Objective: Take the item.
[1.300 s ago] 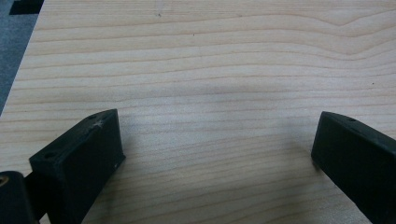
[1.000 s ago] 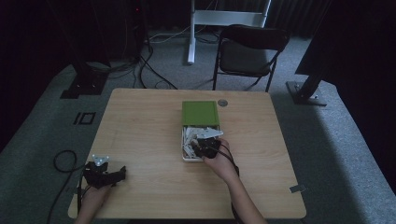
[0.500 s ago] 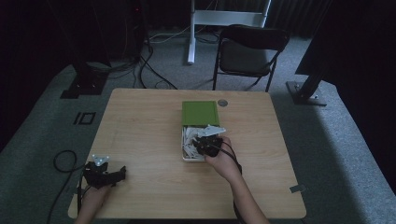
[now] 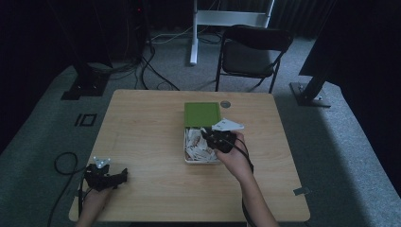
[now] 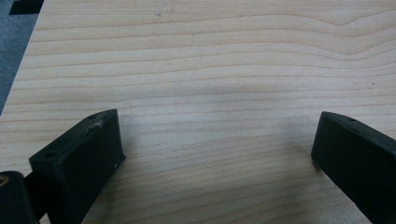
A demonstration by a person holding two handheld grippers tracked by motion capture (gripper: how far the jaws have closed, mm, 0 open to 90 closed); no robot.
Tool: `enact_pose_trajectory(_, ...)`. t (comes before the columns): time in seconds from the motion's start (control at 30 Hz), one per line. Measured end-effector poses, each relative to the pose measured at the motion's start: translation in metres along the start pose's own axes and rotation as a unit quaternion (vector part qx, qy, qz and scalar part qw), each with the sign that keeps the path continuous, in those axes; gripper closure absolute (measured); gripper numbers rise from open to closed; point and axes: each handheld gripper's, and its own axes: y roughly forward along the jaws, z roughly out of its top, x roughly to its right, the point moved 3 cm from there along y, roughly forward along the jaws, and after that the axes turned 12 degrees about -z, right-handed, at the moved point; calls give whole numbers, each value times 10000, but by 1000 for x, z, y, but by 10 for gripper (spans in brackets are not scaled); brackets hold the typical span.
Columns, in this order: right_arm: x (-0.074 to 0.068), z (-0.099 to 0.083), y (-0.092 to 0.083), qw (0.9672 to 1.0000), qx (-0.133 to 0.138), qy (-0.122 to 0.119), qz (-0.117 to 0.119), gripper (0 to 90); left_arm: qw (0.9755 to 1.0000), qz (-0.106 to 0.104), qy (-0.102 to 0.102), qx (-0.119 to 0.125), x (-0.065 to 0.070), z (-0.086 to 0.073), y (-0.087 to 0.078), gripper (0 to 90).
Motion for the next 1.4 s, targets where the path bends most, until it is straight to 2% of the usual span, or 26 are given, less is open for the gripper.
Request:
enact_pose_trajectory(0.3, 34, 3, -15, 9987, 116, 230, -449, 781, 10000, -1, 0, -1, 0, 0, 0, 27)
enact_pose_trajectory(0.53, 60, -9, -14, 9958, 85, 471, -786, 781, 10000, -1, 0, -2, 0, 0, 0, 27)
enact_pose_trajectory(0.6, 66, -13, -13, 9945, 58, 487, -925, 780, 10000, 2, 7, -5, 0, 0, 0, 27)
enact_pose_trajectory(0.77, 82, -25, -9, 9914, 60, 718, -1092, 779, 10000, -1, -1, -3, 0, 0, 0, 27)
enact_pose_trajectory(0.83, 88, -31, -6, 9901, -1, 667, -1233, 779, 10000, -1, 1, -8, 0, 0, 0, 27)
enact_pose_trajectory(0.93, 98, -38, -3, 9871, -49, 738, -1422, 779, 10000, -1, 3, -8, 0, 0, 0, 27)
enact_pose_trajectory(1.1, 110, -49, 1, 9835, -95, 972, -1522, 778, 10000, -1, 1, -7, 0, 0, 0, 28)
enact_pose_trajectory(1.27, 122, -56, 7, 9794, -211, 1005, -1741, 778, 10000, -1, 2, -7, 0, 0, 0, 27)
enact_pose_trajectory(1.4, 131, -66, 15, 9772, -336, 1108, -1778, 777, 10000, -1, 3, -7, 0, 0, 0, 27)
